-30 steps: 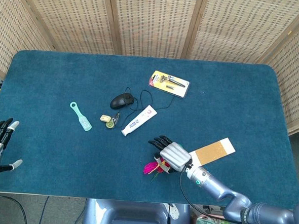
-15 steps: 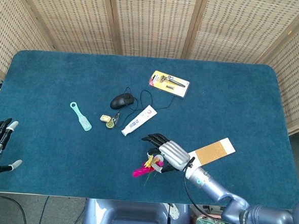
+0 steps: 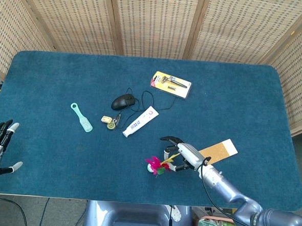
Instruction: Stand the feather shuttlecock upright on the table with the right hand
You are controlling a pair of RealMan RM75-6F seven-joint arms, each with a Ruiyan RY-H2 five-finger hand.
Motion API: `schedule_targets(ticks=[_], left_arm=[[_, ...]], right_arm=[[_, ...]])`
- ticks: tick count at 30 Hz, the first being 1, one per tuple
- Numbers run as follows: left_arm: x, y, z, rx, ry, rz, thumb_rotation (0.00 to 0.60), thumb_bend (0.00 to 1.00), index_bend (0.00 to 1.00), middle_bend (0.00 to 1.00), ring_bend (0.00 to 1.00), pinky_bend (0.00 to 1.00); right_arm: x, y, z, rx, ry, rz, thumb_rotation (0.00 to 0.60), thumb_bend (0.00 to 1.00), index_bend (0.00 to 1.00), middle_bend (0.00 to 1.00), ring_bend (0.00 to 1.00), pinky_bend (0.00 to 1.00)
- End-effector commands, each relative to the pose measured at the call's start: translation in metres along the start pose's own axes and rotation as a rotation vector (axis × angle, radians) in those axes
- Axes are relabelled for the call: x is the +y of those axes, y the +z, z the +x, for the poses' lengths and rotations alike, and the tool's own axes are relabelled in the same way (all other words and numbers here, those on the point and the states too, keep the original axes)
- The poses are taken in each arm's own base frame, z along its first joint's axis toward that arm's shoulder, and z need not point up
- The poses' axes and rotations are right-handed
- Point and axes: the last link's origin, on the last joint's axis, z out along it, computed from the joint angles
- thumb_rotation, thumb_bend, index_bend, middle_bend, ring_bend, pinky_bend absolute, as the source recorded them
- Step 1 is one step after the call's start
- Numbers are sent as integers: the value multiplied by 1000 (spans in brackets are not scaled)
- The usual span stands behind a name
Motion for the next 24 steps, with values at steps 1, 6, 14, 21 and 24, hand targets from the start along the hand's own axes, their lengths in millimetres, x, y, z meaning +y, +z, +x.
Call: schedule_targets(ticks=[1, 6, 14, 21, 24], left_arm=[[0, 0, -1, -1, 1, -1, 600, 0, 0, 0, 0, 0], [2, 0, -2, -3, 6, -7, 600, 0, 0, 0, 0, 0], [3, -1, -2, -2, 7, -7, 600, 0, 0, 0, 0, 0], [3, -3, -1, 2, 6, -11, 600, 0, 0, 0, 0, 0], [4, -3, -1, 3, 6, -14, 600, 0, 0, 0, 0, 0]], right_arm=[[7, -7, 2, -1, -10, -16, 600, 455, 671, 94, 0, 0], [8, -15, 3, -5, -34, 1, 600, 320, 420, 80, 0, 0], [-5, -24, 9, 24, -56, 90, 600, 0, 0, 0, 0, 0], [-12, -33, 16, 71, -61, 112, 600, 0, 0, 0, 0, 0], [-13, -36, 21, 96, -68, 104, 600, 0, 0, 0, 0, 0]])
